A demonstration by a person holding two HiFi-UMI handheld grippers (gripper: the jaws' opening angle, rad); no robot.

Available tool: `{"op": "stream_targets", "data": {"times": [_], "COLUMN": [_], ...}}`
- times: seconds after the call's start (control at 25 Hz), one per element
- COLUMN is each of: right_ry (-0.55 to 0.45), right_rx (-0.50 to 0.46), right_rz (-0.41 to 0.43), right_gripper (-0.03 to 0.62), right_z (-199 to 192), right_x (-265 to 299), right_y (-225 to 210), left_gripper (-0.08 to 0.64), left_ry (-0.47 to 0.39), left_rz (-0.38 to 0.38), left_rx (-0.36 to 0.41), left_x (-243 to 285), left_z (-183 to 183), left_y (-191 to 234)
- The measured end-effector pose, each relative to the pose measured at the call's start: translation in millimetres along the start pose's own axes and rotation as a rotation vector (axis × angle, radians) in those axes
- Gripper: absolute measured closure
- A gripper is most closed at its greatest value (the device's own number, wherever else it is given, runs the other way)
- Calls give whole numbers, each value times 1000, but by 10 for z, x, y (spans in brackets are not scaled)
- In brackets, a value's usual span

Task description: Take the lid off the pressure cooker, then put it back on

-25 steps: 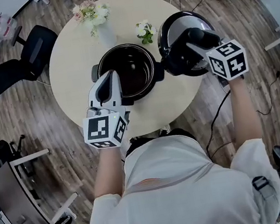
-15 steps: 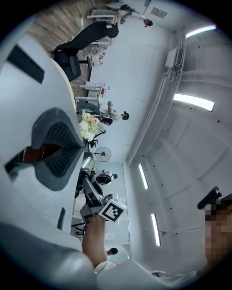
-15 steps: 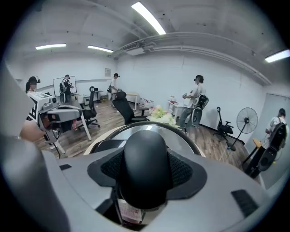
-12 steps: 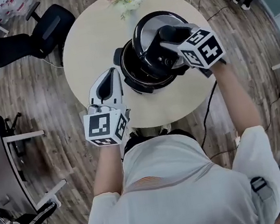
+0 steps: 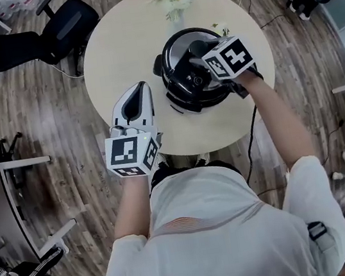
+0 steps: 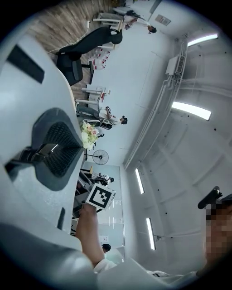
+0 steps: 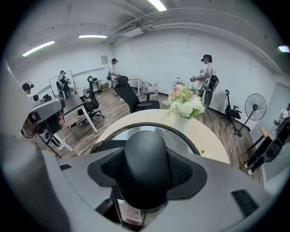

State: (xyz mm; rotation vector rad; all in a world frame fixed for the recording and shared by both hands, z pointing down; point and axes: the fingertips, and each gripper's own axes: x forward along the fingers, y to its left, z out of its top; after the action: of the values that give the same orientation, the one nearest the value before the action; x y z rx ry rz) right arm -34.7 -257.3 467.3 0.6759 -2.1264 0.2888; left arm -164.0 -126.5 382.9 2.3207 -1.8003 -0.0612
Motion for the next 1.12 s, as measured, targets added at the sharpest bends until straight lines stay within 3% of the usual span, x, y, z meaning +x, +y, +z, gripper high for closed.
{"op": "stream_targets", "data": {"times": [0.32, 0.56, 0.88, 1.12], "right_ry": [116, 111, 103, 125], "right_rx": [100, 136, 120, 39], "right_rz": [-23, -48, -23, 35], "right_gripper": [313, 311, 313, 313], "right_z": [-205, -313, -331, -312], "right_x": [166, 272, 311, 304], "right_y": [70, 57, 45, 100], "left_gripper": [555, 557, 556, 556], "left_ry": [-16, -9, 2, 16], "left_rz": [-85, -128, -147, -147], "left_rx": [-22, -24, -22, -21], "left_x": [76, 95, 109, 82], "left_z": [-3, -2, -71, -71], "left_y": [-28, -56, -87, -152]}}
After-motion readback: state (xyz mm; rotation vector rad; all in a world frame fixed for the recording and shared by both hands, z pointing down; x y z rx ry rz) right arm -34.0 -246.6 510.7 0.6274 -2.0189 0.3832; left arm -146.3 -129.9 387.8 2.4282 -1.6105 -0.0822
